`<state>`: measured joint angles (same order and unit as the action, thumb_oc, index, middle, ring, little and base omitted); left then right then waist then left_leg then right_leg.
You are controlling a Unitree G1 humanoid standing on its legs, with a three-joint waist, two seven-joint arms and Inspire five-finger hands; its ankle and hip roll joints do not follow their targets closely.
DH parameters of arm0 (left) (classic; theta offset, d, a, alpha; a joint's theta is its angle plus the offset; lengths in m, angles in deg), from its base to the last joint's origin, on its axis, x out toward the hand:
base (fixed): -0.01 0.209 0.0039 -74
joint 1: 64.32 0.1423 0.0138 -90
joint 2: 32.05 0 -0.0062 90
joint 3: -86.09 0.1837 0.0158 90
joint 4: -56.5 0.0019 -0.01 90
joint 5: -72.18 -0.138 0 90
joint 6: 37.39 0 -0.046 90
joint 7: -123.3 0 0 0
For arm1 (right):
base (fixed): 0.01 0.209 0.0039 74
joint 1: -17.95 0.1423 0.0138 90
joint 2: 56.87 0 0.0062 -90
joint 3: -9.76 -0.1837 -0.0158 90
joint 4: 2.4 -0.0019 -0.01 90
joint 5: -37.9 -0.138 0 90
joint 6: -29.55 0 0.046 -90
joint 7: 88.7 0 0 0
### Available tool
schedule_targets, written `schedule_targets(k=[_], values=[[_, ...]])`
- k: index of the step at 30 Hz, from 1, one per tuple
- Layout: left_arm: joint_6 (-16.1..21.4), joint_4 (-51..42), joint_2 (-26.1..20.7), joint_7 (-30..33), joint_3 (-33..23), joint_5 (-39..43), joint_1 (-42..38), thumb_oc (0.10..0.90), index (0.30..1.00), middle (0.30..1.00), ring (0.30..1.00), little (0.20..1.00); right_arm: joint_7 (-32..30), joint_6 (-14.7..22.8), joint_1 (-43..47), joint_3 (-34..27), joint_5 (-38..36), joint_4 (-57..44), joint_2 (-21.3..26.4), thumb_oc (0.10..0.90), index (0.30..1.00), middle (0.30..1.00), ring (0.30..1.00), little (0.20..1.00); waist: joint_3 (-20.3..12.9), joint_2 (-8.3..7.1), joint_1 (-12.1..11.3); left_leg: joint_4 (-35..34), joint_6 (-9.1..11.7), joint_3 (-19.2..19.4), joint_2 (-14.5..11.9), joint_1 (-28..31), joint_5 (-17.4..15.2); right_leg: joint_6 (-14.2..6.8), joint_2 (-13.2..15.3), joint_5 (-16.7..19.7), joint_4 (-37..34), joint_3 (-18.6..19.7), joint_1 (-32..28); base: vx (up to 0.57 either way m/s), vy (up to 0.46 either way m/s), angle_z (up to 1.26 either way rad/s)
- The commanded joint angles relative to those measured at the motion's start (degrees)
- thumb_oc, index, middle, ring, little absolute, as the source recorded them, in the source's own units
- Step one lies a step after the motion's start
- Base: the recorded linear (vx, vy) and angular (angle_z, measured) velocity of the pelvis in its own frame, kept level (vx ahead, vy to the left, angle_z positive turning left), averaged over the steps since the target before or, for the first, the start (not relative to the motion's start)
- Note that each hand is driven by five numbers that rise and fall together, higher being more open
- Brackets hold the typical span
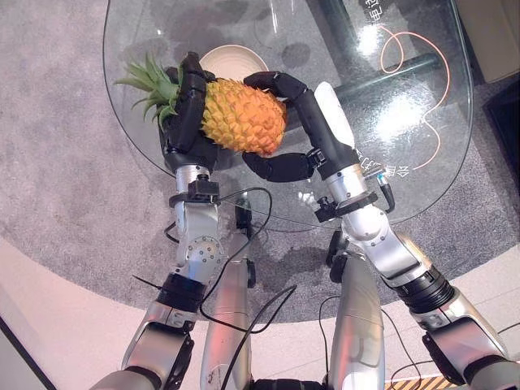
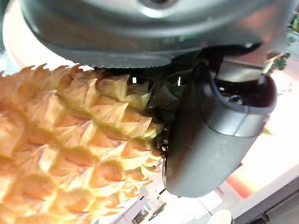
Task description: Pick up the fruit to the plate
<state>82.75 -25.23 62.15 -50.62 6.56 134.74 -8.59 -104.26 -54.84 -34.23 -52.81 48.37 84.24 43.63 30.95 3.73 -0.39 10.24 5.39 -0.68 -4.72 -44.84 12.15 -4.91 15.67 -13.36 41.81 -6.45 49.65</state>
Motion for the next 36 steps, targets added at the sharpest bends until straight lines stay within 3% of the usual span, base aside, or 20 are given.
schedule_targets(k=[1, 12, 18, 27, 36], values=[[7.63, -7.46, -2.68, 0.58, -3.17, -7.51, -7.31, 0.1, 0.3, 0.3, 0.3, 0.2, -3.28, 6.13, 6.55, -3.8, -0.69, -8.3, -2.13, 0.8, 0.9, 0.9, 0.9, 0.9, -1.15, -1.55, -0.15, 12.1, -1.62, 1.73, 0.76, 0.87, -11.76, -1.6, -0.97, 14.38, -18.12, 0.49, -4.51, 0.0, 0.0, 0.0], [11.56, -7.34, -2.53, 9.36, -4.77, -16.32, -7.67, 0.1, 0.3, 0.3, 0.3, 0.2, -3.43, 5.08, 7.04, -4.29, -0.6, -8.34, -2.64, 0.8, 0.9, 0.9, 0.9, 0.9, -1.15, -1.37, -0.3, 11.63, -1.48, 1.7, 0.79, 0.93, -11.49, -1.51, -1.06, 14.21, -18.2, 0.6, -4.46, 0.0, 0.0, 0.0], [12.72, -7.1, -4.26, 21.41, -5.78, -31.85, -8.44, 0.1, 0.3, 0.3, 0.3, 0.2, -3.78, 5.09, 7.14, -4.17, -0.84, -7.84, -2.34, 0.8, 0.9, 0.9, 0.9, 0.9, -1.15, -1.4, -0.55, 11.28, -1.32, 1.65, 0.8, 1.03, -11.18, -1.37, -1.23, 14.1, -18.32, 0.48, -4.67, 0.0, 0.0, 0.0], [12.48, -6.09, -4.93, 34.48, -6.66, -41.88, -9.67, 0.1, 0.3, 0.3, 0.3, 0.2, -4.81, 4.24, 8.03, -3.72, -0.4, -7.11, -2.85, 0.8, 0.9, 0.9, 0.9, 0.9, -1.15, -1.49, -0.66, 11.08, -1.1, 1.53, 0.71, 0.78, -10.91, -1.32, -1.47, 13.96, -18.22, 0.51, -4.43, 0.0, 0.0, 0.0], [11.94, -3.3, -5.77, 35.89, -7.07, -44.22, -10.66, 0.1, 0.3, 0.3, 0.3, 0.2, -11.22, 3.55, 7.28, -5.49, -0.16, -4.85, -1.86, 0.8, 0.9, 0.9, 0.9, 0.9, -1.15, -1.77, -0.15, 10.63, -0.91, 1.88, 0.47, 1.06, -10.78, -1.33, -1.66, 13.91, -18.52, 0.66, -4.6, 0.0, 0.0, 0.0]])
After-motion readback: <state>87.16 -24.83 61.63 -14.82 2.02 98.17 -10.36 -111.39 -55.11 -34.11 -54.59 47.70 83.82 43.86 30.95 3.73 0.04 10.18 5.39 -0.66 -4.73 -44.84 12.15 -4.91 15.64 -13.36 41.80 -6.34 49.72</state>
